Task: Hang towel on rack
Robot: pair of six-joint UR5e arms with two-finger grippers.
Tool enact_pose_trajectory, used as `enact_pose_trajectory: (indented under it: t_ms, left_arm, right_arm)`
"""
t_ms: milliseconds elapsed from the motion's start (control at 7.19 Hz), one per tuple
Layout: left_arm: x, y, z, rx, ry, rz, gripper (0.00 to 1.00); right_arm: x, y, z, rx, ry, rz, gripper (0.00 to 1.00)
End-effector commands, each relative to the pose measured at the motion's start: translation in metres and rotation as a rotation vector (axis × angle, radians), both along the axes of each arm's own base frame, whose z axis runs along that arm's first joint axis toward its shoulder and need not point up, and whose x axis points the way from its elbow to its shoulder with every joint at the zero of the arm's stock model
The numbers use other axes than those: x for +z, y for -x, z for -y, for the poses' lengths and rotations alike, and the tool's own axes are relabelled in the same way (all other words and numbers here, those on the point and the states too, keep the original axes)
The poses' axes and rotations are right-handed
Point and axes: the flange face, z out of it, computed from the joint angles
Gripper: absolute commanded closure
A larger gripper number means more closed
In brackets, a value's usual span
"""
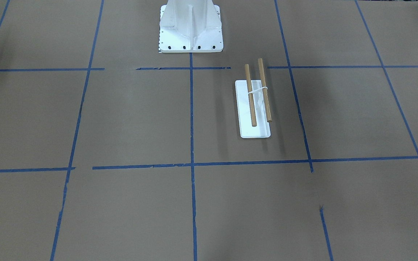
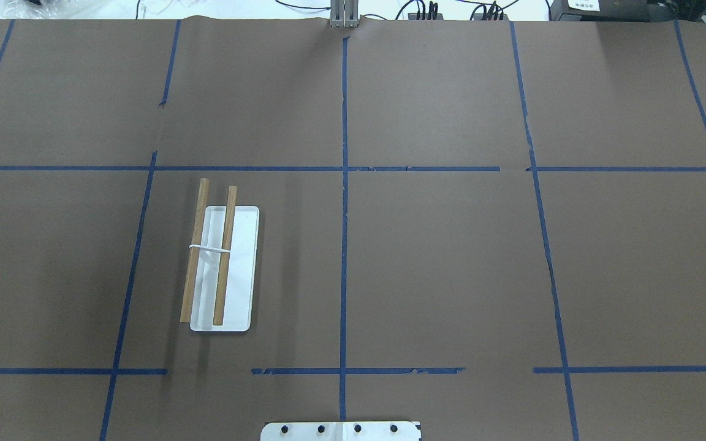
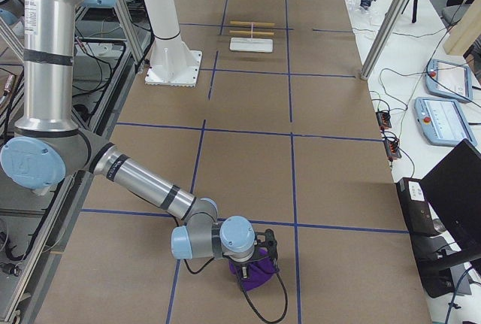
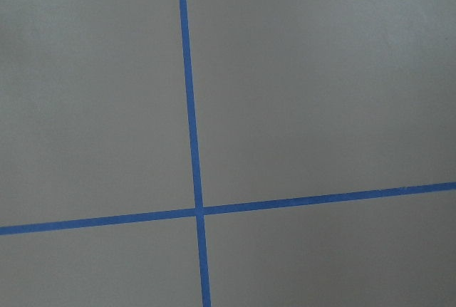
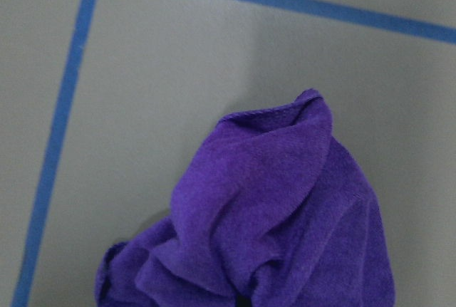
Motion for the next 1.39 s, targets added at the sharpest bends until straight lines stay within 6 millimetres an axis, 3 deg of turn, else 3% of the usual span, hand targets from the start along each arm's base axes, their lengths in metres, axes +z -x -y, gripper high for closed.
enact_pose_trajectory:
  t_ms: [0,139,278,417,696,974,1113,1252]
  left_arm:
    - [-0.007,0.000,0.004,0.003,-0.029,0.003,0.00]
    - [-0.010,0.000,0.007,0.003,-0.049,0.007,0.00]
    - [-0.014,0.000,0.008,0.000,-0.088,0.006,0.00]
    - [-0.021,-0.001,0.012,0.001,-0.141,0.007,0.00]
    - [-0.038,-0.020,0.019,0.016,-0.241,-0.004,0.00]
    - [-0.078,-0.071,0.035,-0.059,-0.195,-0.104,0.00]
    - [-0.102,-0.103,0.042,-0.083,-0.192,-0.170,0.00]
    - [-0.126,-0.127,0.050,-0.124,-0.149,-0.236,0.00]
  right_arm:
    - [-0.080,-0.027,0.026,0.064,-0.126,0.075,1.00]
    - [-0.138,-0.031,0.049,0.071,-0.146,0.081,1.00]
    - [-0.210,-0.028,0.071,0.092,-0.116,0.097,1.00]
    - [-0.277,0.005,0.093,0.112,-0.099,0.150,1.00]
    - [-0.399,0.101,0.119,0.156,-0.015,0.264,1.00]
    - [-0.530,0.197,0.134,0.181,-0.007,0.356,1.00]
    - [-0.577,0.260,0.115,0.207,-0.038,0.365,1.00]
    - [-0.619,0.308,0.097,0.216,-0.071,0.394,1.00]
